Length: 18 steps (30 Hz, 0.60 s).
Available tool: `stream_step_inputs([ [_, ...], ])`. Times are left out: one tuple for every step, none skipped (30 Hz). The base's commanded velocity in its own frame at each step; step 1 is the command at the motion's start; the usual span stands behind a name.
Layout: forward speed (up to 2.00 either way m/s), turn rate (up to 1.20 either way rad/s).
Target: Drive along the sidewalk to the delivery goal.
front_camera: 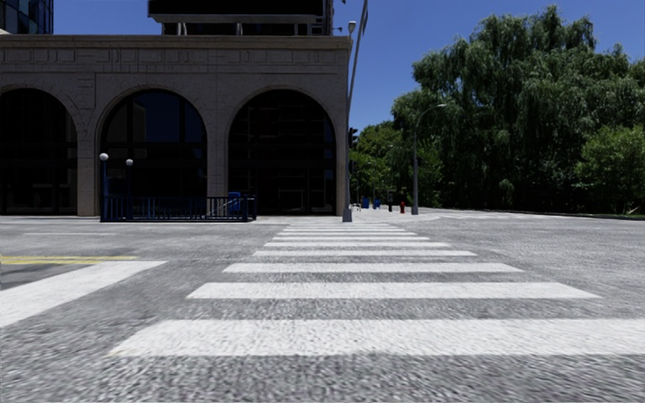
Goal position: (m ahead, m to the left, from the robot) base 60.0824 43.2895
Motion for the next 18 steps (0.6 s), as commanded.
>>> stream_step_inputs([
  [1.97, 0.00],
  [2.00, 0.00],
  [2.00, 0.00],
  [2.00, 0.00],
  [2.00, 0.00],
  [2.00, 0.00],
  [2.00, 0.00],
  [2.00, 0.00],
  [2.00, 0.00],
  [2.00, 0.00],
  [2.00, 0.00],
  [2.00, 0.00],
  [2.00, 0.00],
  [2.00, 0.00],
  [2.00, 0.00],
  [2.00, 0.00],
  [2.00, 0.00],
  [2.00, 0.00],
])
